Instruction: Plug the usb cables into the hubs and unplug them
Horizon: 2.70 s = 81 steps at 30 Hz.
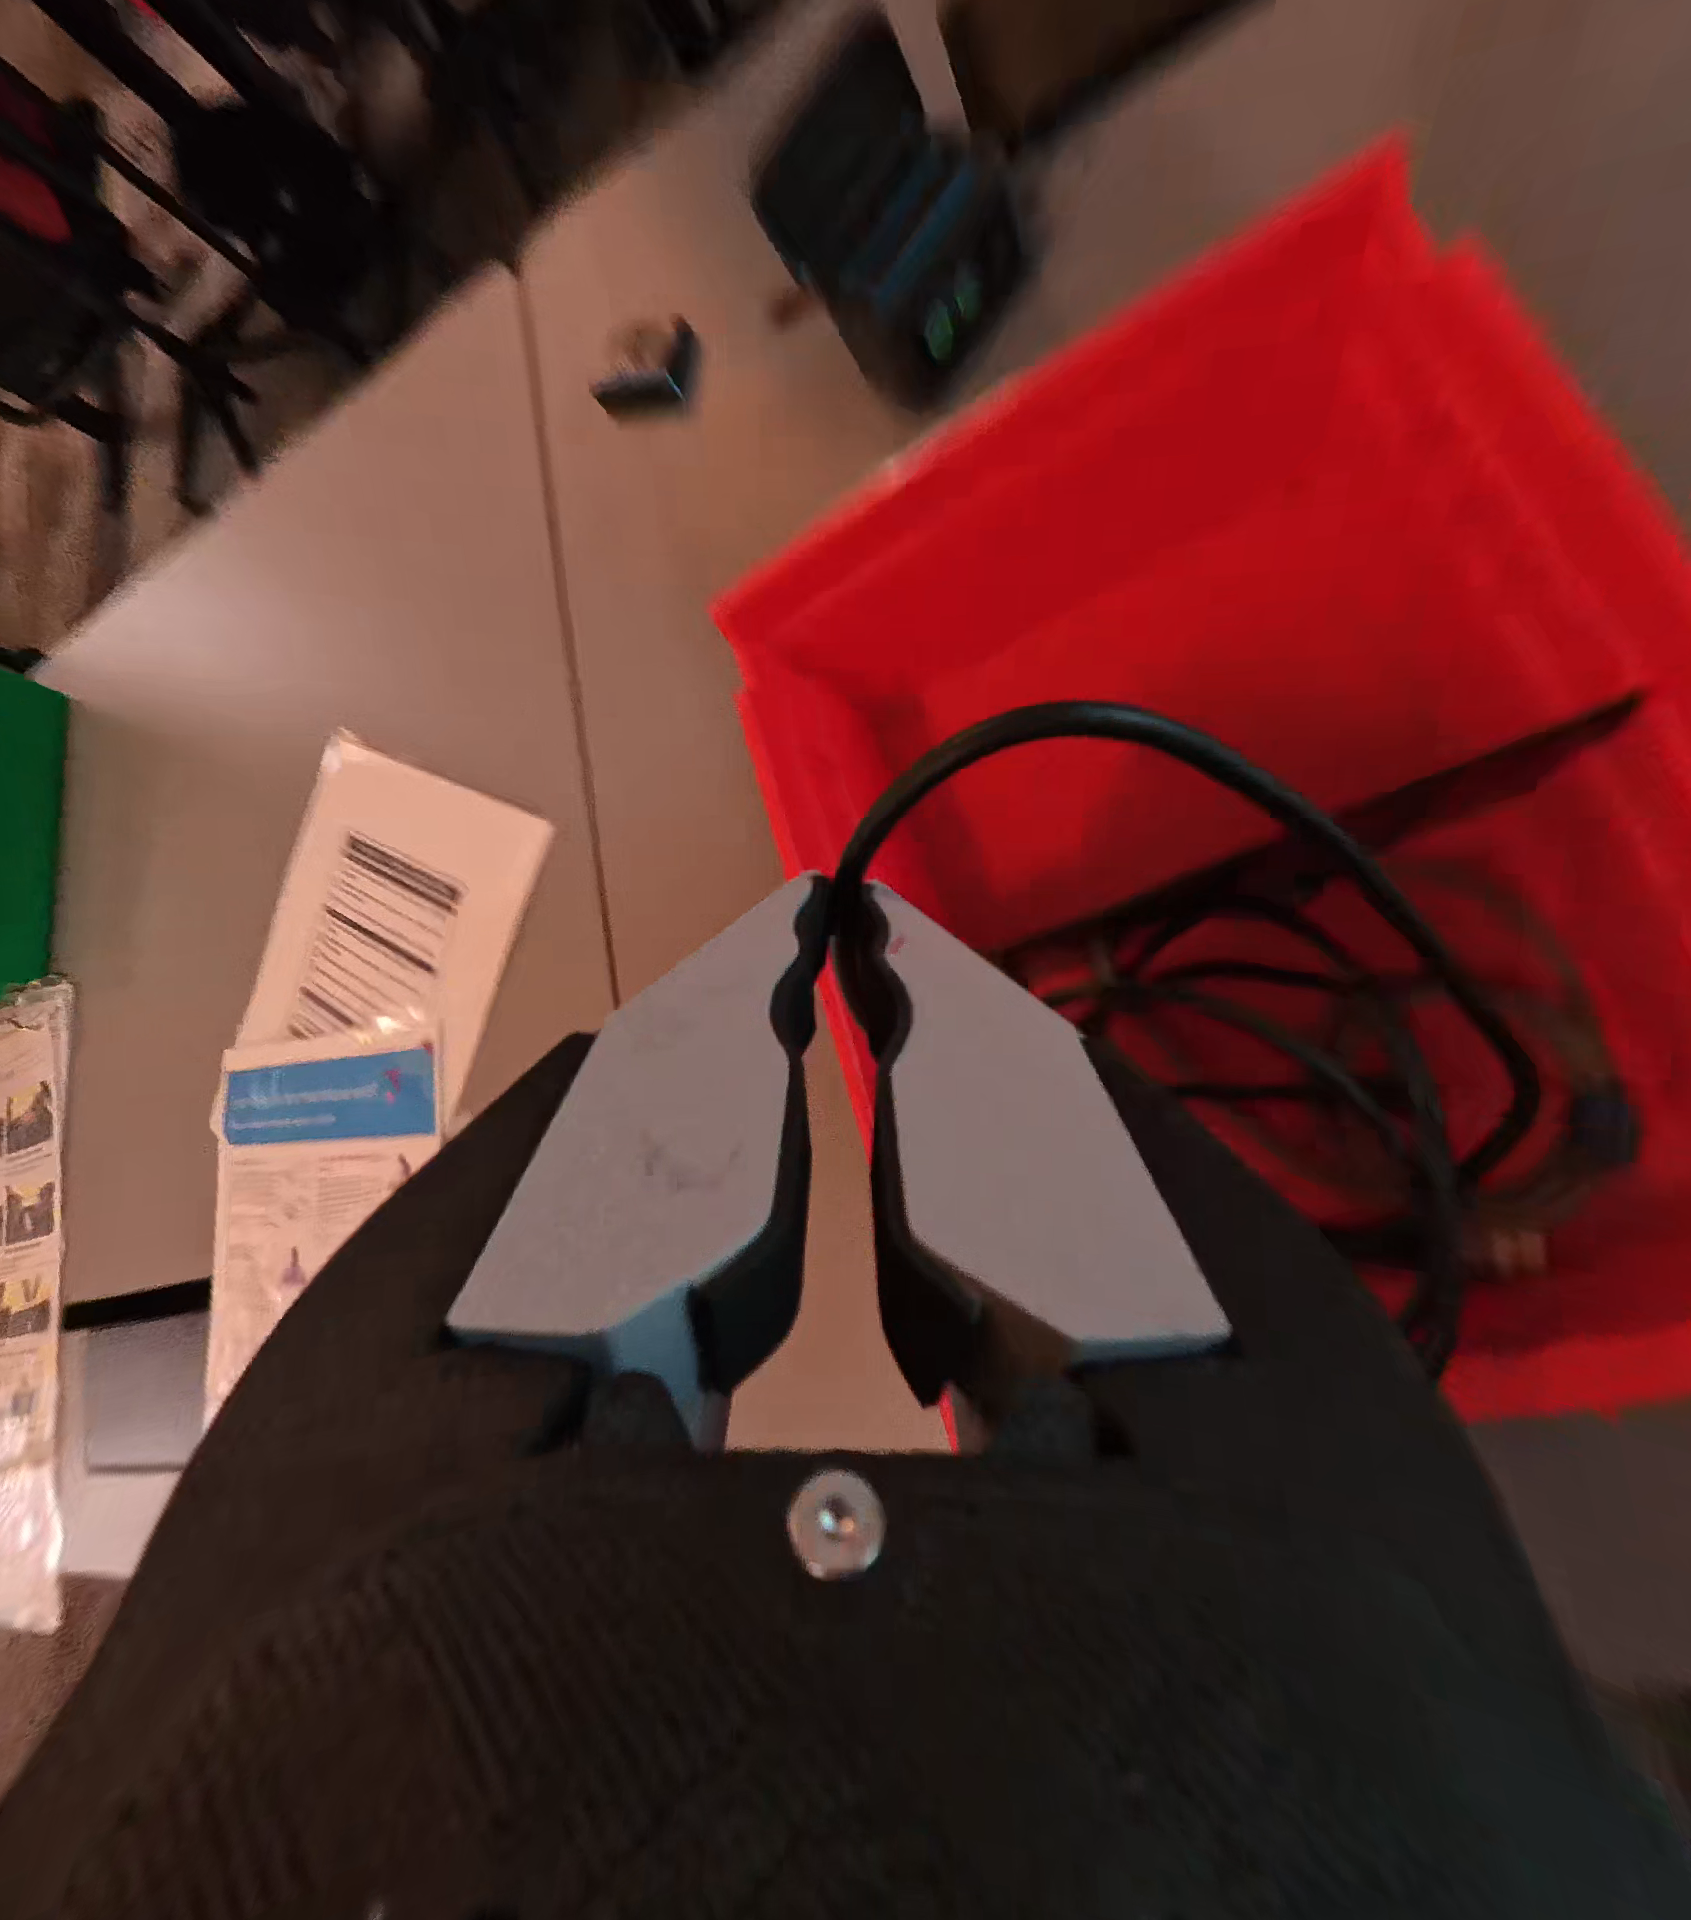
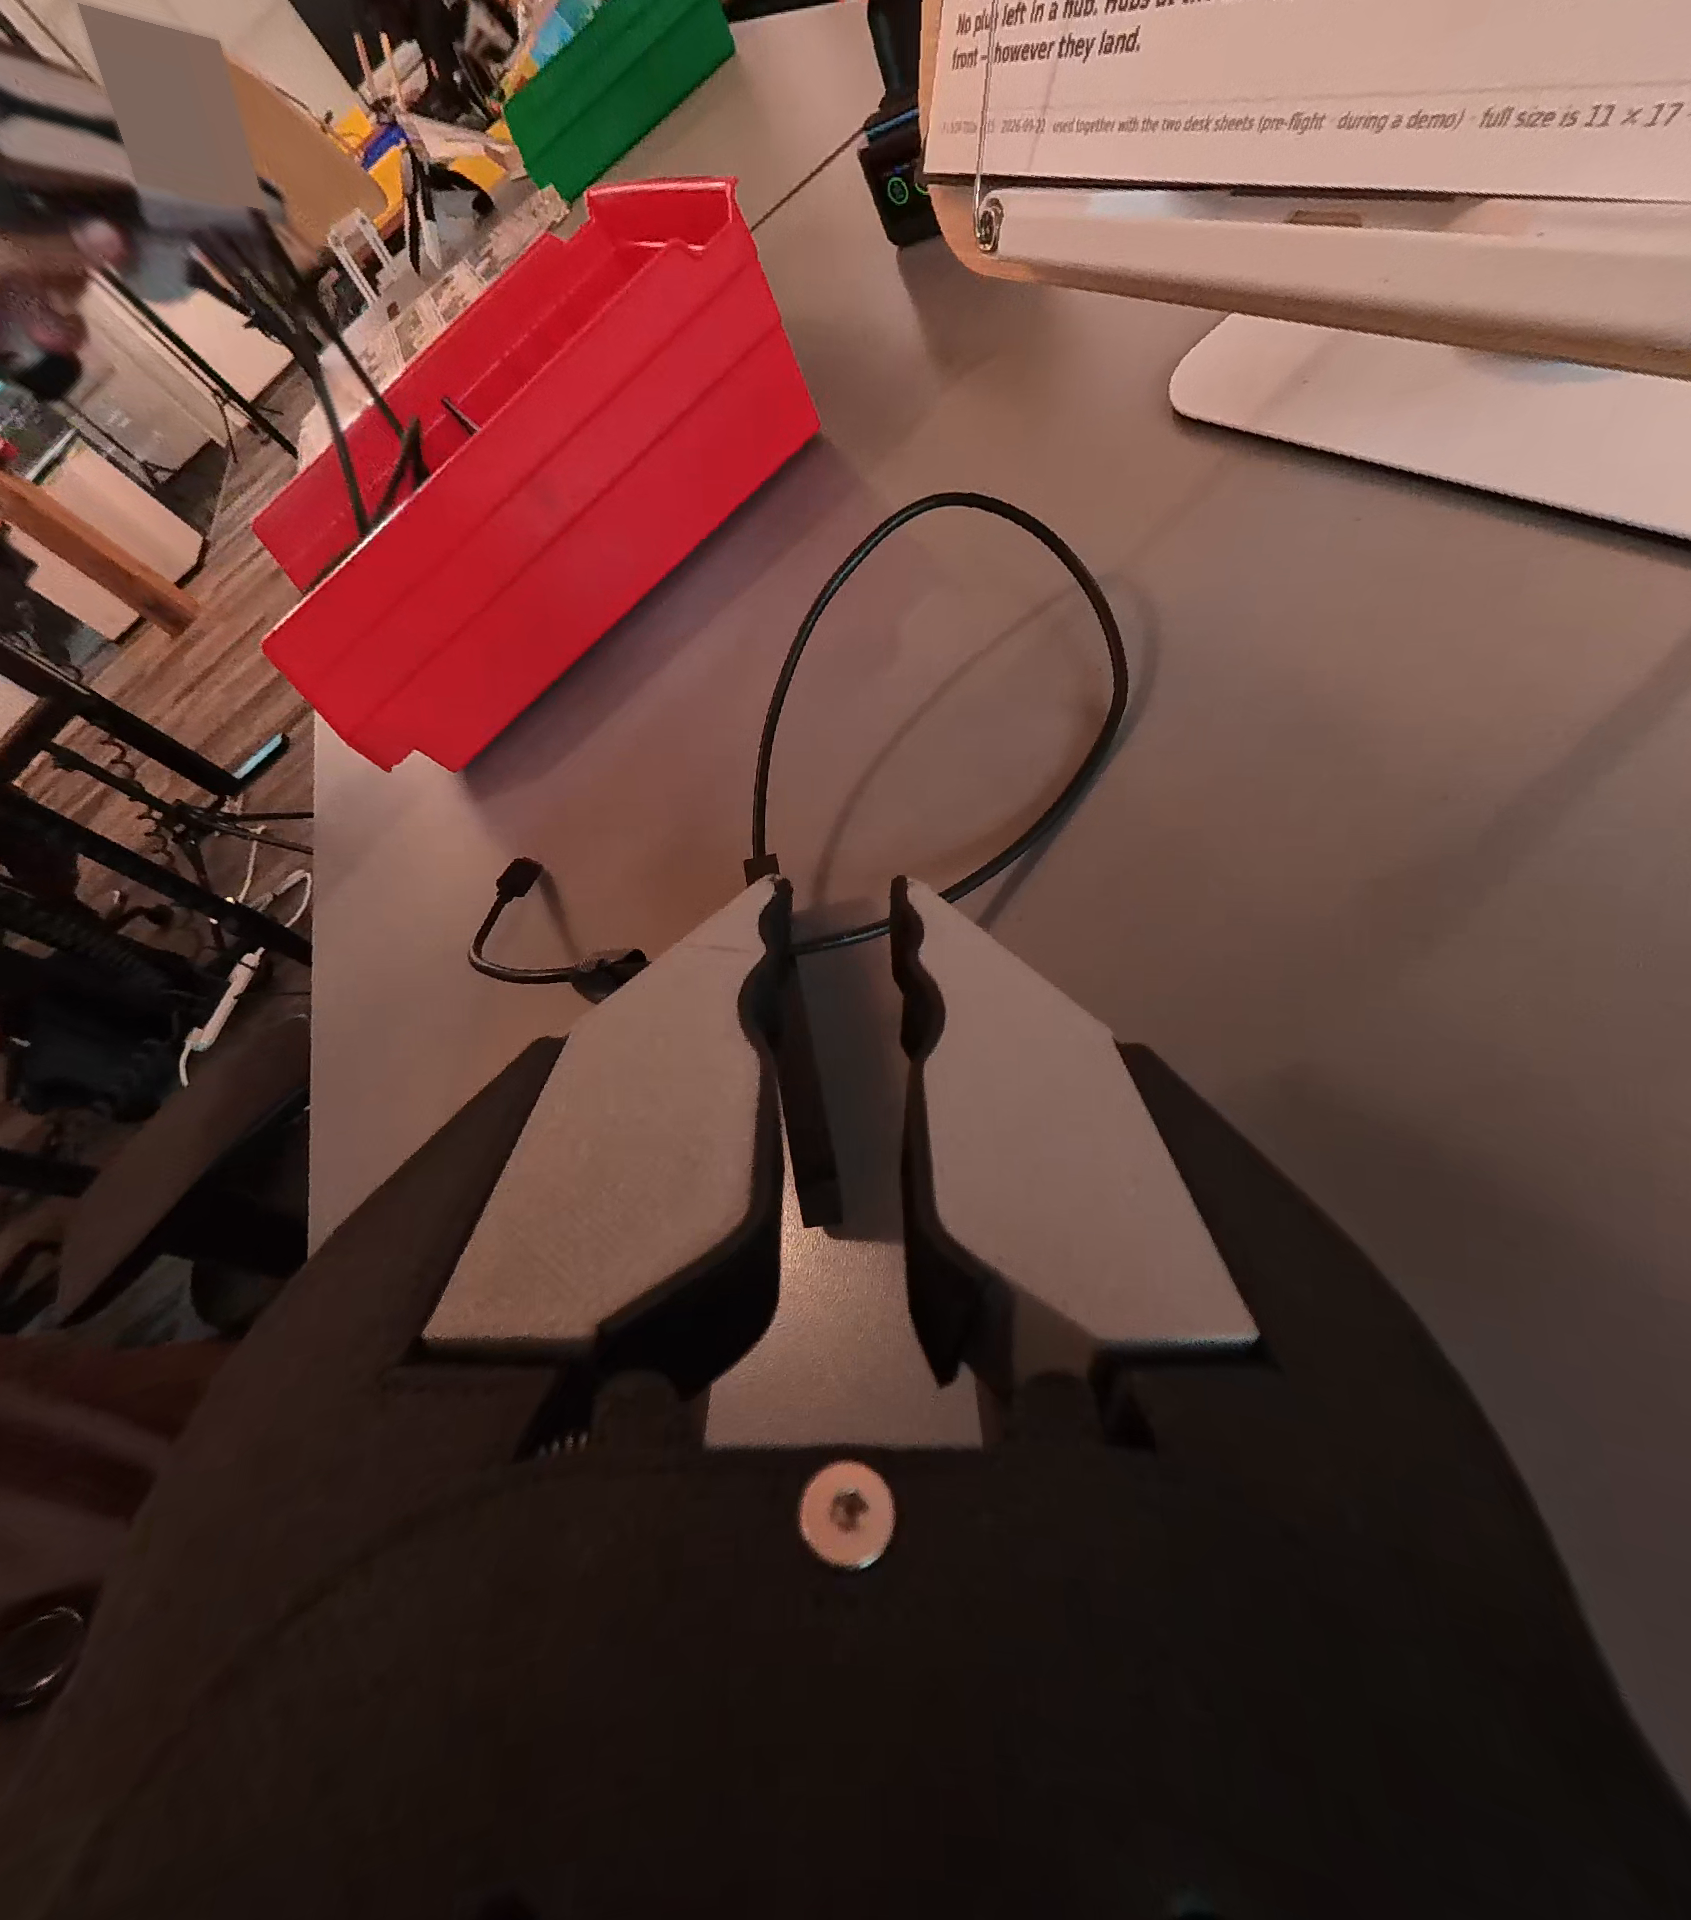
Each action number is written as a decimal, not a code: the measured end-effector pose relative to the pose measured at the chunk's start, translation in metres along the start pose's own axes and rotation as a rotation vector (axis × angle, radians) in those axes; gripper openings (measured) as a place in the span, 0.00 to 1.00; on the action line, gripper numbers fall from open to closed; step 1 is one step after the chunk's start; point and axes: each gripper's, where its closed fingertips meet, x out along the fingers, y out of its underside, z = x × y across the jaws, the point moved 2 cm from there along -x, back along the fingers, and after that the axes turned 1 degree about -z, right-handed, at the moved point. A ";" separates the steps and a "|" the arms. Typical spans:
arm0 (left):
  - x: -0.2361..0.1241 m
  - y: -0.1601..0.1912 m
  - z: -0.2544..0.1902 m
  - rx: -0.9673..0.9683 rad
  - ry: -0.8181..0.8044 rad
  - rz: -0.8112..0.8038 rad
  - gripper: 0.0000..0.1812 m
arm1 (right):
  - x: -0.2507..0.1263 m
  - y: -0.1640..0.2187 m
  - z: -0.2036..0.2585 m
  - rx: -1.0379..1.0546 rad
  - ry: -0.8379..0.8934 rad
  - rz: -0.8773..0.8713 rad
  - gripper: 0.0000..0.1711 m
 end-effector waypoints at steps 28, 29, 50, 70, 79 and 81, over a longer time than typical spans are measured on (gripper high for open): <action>-0.150 -0.145 0.044 -0.180 -0.312 -0.691 0.01 | -0.005 -0.003 0.000 0.048 -0.053 -0.049 0.08; -0.182 -0.149 0.064 -0.266 -0.422 -0.817 0.01 | -0.004 -0.002 0.000 0.048 -0.053 -0.044 0.08; -0.235 -0.223 0.016 -0.169 -0.036 -1.008 0.00 | -0.001 0.001 0.008 0.035 -0.063 -0.029 0.09; -0.221 -0.242 -0.032 0.014 -0.003 -0.770 0.01 | -0.003 -0.014 0.035 -0.087 -0.148 -0.102 0.23; -0.174 -0.218 -0.167 0.245 0.314 -0.615 0.02 | 0.010 -0.014 0.100 -0.259 -0.380 -0.129 0.34; -0.175 -0.215 -0.202 0.296 0.400 -0.602 0.02 | 0.015 -0.011 0.109 -0.270 -0.416 -0.119 0.35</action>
